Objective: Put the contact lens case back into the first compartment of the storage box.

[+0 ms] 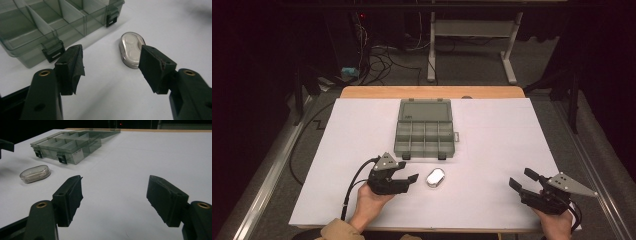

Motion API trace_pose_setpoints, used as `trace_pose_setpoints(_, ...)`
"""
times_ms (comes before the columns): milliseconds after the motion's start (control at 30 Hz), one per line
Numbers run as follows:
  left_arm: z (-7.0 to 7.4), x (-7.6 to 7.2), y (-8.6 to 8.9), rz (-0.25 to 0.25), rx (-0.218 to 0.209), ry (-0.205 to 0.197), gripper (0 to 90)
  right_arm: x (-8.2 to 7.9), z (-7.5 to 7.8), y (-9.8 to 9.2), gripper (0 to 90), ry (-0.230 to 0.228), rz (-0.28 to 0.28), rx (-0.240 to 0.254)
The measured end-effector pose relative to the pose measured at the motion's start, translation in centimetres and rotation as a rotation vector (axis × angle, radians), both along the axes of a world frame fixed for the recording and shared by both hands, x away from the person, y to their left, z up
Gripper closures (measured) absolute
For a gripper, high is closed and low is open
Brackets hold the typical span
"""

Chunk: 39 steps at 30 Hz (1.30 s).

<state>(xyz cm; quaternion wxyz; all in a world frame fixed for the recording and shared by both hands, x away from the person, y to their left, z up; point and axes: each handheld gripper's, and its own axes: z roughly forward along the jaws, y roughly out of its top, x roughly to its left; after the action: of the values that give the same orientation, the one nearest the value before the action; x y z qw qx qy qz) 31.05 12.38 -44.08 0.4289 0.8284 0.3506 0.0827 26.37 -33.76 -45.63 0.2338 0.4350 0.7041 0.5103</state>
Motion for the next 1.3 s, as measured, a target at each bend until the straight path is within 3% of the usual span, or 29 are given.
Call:
trace_pose_setpoints(300,0.7,0.7,-1.5,-0.028,0.077,0.051,39.6,0.0,0.0,0.0,29.0,-0.001,0.003,0.0)
trace_pose_setpoints(567,1.4,1.4,-3.3,-0.058,0.148,0.066,42.6,0.0,0.0,0.0,29.0,-0.002,0.002,-0.004)
trace_pose_setpoints(933,1.4,2.3,-5.9,-0.094,0.232,0.122,43.0,0.0,0.0,0.0,29.1,-0.002,0.006,-0.004)
trace_pose_setpoints(1300,1.0,3.0,-8.0,-0.124,0.281,0.159,42.6,0.0,0.0,0.0,29.1,-0.001,0.009,-0.006)
